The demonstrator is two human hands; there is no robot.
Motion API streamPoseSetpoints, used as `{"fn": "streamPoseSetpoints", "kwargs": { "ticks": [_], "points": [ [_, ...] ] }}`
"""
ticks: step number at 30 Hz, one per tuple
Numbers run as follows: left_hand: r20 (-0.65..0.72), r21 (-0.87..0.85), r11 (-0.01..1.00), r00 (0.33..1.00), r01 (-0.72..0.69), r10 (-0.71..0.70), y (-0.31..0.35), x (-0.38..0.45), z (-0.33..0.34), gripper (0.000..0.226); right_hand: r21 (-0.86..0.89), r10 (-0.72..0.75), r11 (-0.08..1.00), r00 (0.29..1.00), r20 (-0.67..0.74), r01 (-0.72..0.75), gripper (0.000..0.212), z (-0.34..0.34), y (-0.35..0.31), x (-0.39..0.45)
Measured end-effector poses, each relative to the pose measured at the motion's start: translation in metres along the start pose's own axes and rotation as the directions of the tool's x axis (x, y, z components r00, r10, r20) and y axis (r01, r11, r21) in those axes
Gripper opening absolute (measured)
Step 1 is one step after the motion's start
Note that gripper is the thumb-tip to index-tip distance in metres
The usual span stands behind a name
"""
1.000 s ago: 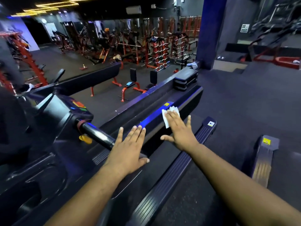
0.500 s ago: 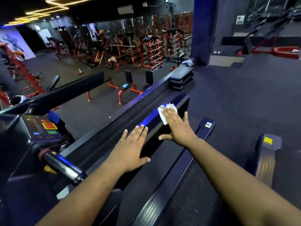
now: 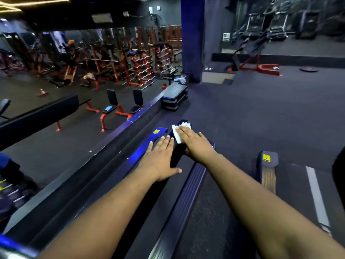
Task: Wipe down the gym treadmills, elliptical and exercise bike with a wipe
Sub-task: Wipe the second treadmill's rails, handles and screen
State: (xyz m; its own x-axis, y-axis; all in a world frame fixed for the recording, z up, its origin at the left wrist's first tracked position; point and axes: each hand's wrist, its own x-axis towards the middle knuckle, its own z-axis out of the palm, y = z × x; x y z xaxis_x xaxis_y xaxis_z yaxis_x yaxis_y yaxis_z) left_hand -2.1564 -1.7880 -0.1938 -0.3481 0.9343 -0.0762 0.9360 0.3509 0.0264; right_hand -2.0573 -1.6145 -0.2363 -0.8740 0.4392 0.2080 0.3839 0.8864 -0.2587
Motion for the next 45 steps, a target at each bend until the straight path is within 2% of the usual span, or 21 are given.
{"fn": "streamPoseSetpoints", "kwargs": {
  "ticks": [2,7,10,12,14,16,18,19,24,26,29,31,35,38,41,45],
  "points": [
    [0.003,-0.026,1.0,1.0,-0.001,0.001,0.002,0.024,-0.001,0.118,0.064,-0.055,0.996,0.997,-0.061,0.059,0.08,-0.002,0.015,0.012],
    [0.005,-0.088,0.996,1.0,-0.011,0.012,0.01,0.093,-0.006,0.121,0.037,-0.195,0.978,0.96,-0.2,0.206,0.06,-0.002,0.058,0.046],
    [-0.022,-0.121,0.992,0.999,-0.027,0.024,0.019,0.143,-0.009,0.115,0.13,-0.155,0.973,0.955,-0.252,0.192,0.043,-0.009,0.091,0.066],
    [-0.059,-0.159,0.986,0.998,-0.047,0.038,0.031,0.184,-0.013,0.107,0.263,-0.085,0.952,0.959,-0.269,0.158,0.031,-0.018,0.124,0.08],
    [-0.108,-0.249,0.966,0.993,-0.065,0.039,0.043,0.23,-0.019,0.091,0.485,0.029,0.867,0.96,-0.279,0.115,0.024,-0.029,0.161,0.096],
    [-0.16,-0.397,0.915,0.987,-0.071,0.008,0.058,0.282,-0.027,0.057,0.667,0.18,0.745,0.954,-0.239,0.026,0.024,-0.04,0.207,0.115],
    [-0.182,-0.555,0.831,0.98,-0.036,-0.078,0.076,0.328,-0.032,0.02,0.762,0.278,0.645,0.945,-0.173,-0.05,0.019,-0.048,0.251,0.129],
    [-0.178,-0.615,0.788,0.977,-0.019,-0.115,0.084,0.348,-0.032,0.01,0.791,0.308,0.607,0.94,-0.145,-0.077,0.017,-0.051,0.27,0.133],
    [-0.073,-0.787,0.616,0.985,0.039,-0.155,0.131,0.448,-0.023,0.017,0.87,0.424,0.457,0.905,-0.032,-0.183,0.007,-0.068,0.365,0.151],
    [-0.058,-0.855,0.518,0.985,0.035,-0.162,0.15,0.49,-0.02,0.019,0.861,0.462,0.449,0.887,0.005,-0.239,0.008,-0.071,0.402,0.162],
    [-0.008,-0.942,0.33,0.984,0.052,-0.178,0.172,0.553,-0.011,0.009,0.846,0.49,0.444,0.87,0.047,-0.296,0.012,-0.071,0.452,0.186],
    [0.017,-0.962,0.266,0.986,0.061,-0.166,0.183,0.598,0.001,0.011,0.858,0.498,0.419,0.865,0.055,-0.296,0.014,-0.07,0.481,0.204],
    [0.017,-0.985,0.168,0.991,0.039,-0.129,0.201,0.682,0.013,0.009,0.858,0.535,0.407,0.843,0.054,-0.314,0.011,-0.065,0.541,0.245],
    [0.055,-0.994,0.088,0.998,0.058,-0.042,0.207,0.756,0.008,0.018,0.842,0.621,0.382,0.78,0.071,-0.381,0.01,-0.071,0.601,0.293],
    [0.071,-0.994,0.085,0.996,0.066,0.051,0.207,0.822,0.0,0.025,0.85,0.667,0.363,0.743,0.05,-0.383,0.01,-0.086,0.653,0.34],
    [0.061,-0.994,0.092,0.997,0.057,0.041,0.208,0.899,-0.009,0.024,0.871,0.689,0.33,0.723,0.042,-0.365,0.012,-0.1,0.708,0.384]
  ]
}}
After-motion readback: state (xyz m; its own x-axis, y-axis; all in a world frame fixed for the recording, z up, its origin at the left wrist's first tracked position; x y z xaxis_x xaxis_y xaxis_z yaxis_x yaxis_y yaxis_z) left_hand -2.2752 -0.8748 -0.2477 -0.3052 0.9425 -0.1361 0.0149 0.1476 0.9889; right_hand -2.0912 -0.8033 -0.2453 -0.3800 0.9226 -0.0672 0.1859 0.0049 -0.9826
